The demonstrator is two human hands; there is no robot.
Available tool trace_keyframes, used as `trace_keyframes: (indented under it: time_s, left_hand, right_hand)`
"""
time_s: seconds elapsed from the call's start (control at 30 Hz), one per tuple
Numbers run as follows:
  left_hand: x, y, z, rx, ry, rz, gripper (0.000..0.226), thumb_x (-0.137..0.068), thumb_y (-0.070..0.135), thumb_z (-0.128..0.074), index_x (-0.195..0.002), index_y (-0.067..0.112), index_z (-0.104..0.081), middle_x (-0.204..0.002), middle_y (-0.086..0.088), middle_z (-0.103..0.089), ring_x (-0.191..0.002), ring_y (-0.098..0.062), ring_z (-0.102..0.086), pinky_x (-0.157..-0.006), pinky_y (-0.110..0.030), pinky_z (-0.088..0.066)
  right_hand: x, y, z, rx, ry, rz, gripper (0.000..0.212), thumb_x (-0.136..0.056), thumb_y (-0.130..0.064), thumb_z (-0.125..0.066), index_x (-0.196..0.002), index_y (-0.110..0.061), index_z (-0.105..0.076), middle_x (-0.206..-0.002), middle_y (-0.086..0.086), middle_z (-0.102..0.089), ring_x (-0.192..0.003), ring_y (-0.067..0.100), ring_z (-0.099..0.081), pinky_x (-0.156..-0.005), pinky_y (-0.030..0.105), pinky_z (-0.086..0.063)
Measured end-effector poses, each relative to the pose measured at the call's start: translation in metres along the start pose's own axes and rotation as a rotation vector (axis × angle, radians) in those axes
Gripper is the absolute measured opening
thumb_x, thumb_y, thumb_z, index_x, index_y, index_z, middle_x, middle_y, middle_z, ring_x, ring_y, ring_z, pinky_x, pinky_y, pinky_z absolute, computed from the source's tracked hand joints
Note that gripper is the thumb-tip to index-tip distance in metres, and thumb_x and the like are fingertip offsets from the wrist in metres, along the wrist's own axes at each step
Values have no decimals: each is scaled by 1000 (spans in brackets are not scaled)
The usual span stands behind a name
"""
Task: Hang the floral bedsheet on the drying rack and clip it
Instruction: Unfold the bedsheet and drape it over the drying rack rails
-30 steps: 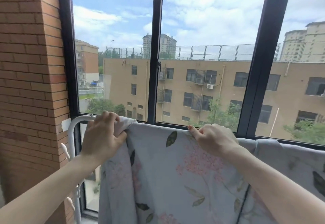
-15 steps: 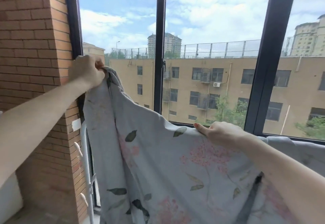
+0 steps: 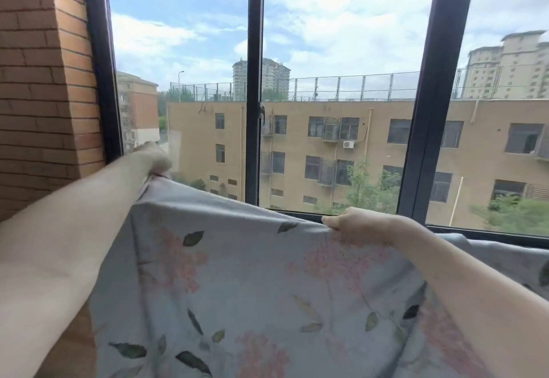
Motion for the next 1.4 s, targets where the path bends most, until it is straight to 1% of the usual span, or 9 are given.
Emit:
trace_keyframes:
  time_s: [0.1, 0.33, 0.53, 0.73, 0.87, 0.97, 1.13, 1.23, 1.4]
  left_hand:
    - [19, 2, -48, -71, -305, -123, 57, -99, 31, -67, -145, 1, -51, -146, -14, -54, -133, -32, -54, -110, -40, -46]
    - [112, 49, -59, 157, -360, -480, 50, -102, 58, -50, -78, 18, -69, -80, 1, -71, -72, -16, -65, -65, -30, -46]
    - [135, 30, -78, -111, -320, -444, 70, -97, 78, -29, -97, 27, -77, -93, 0, -74, -85, -18, -67, -86, -38, -53]
    - [149, 48, -85, -29, -676, -389, 45, -103, 55, -43, -116, 25, -74, -115, -1, -74, -105, -25, -72, -101, -43, -54]
    - [154, 44, -99, -35, -845, -275, 50, -91, 43, -47, -116, 10, -74, -117, -25, -73, -107, -48, -70, -97, -61, -55]
    - [156, 53, -99, -32, -858, -252, 45, -94, 29, -45, -113, 1, -75, -106, -21, -77, -96, -41, -75, -96, -50, -58]
    - [144, 50, -93, -131, -820, -202, 29, -88, 11, -43, -88, -1, -70, -67, -14, -67, -59, -28, -59, -66, -29, -46]
    - [132, 51, -93, -227, -768, -247, 26, -88, 10, -45, -85, 1, -70, -76, -14, -66, -61, -25, -56, -60, -27, -44]
    - [130, 56, -97, -328, -769, -323, 28, -90, 10, -50, -94, 1, -76, -91, -15, -73, -69, -27, -66, -60, -25, -52]
  right_hand:
    - [-3, 6, 3, -42, -5, -6, 51, -103, -51, -47, -111, -8, -72, -82, -2, -63, -69, 15, -55, -70, 29, -44]
    - [1, 17, 13, -15, 0, -66, 49, -98, -62, -53, -95, -18, -76, -91, 0, -74, -76, 18, -66, -74, 30, -54]
    - [6, -7, 22, -7, 113, -9, 43, -101, -57, -51, -92, -22, -74, -85, 4, -74, -65, 18, -63, -59, 26, -47]
    - [-28, -41, 73, -72, 516, 160, 52, -102, -44, -57, -54, -23, -56, -69, 5, -65, -66, 27, -61, -57, 29, -44]
    - [-65, -34, 68, 56, 578, 63, 41, -98, -47, -57, -66, -23, -68, -84, 6, -73, -76, 31, -69, -72, 37, -59]
    - [-82, -25, 38, 289, 464, -17, 31, -100, -43, -54, -92, -20, -74, -100, 5, -73, -85, 28, -66, -76, 33, -55]
    - [-89, -3, -24, 637, -223, -189, 36, -103, -31, -53, -131, -12, -63, -138, 7, -60, -104, 24, -54, -91, 32, -45]
    - [-79, -2, -36, 595, -405, -213, 30, -104, -30, -53, -129, -13, -60, -141, 11, -57, -107, 25, -55, -94, 34, -45]
    - [-71, -44, -22, 268, -121, 47, 46, -80, -55, -71, -104, -16, -76, -104, 2, -75, -89, 20, -70, -85, 35, -59]
Point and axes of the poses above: each hand's wrist, its own x-axis away from the middle knuckle, its own z-axis out of the back of the hand, y = z × x, the point moved 8 cm from there along -x, towards the middle knuckle
